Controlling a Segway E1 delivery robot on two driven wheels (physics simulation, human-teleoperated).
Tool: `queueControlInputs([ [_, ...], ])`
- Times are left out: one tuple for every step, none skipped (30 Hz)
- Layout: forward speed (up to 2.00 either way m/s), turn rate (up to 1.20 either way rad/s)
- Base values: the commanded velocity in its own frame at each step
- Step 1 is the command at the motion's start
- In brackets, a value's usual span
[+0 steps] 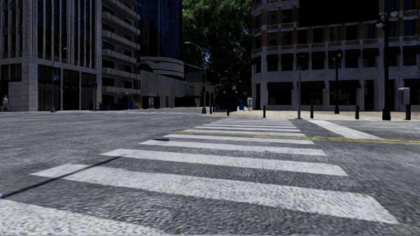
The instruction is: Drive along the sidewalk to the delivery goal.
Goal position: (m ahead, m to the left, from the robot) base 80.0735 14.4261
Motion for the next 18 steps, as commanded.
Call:
queueControlInputs([
  [1.25, -0.46],
  [1.25, -0.46],
  [1.25, -0.46],
  [1.25, -0.46],
  [1.25, -0.46],
  [1.25, -0.46],
  [1.25, -0.46],
  [1.25, -0.46],
  [1.25, -0.46],
  [1.25, -0.46],
  [1.25, -0.46],
  [1.25, -0.46],
  [1.25, -0.46],
  [1.25, -0.46],
  [1.25, -0.46],
  [1.25, -0.46],
  [1.25, -0.46],
  [1.25, -0.46],
])
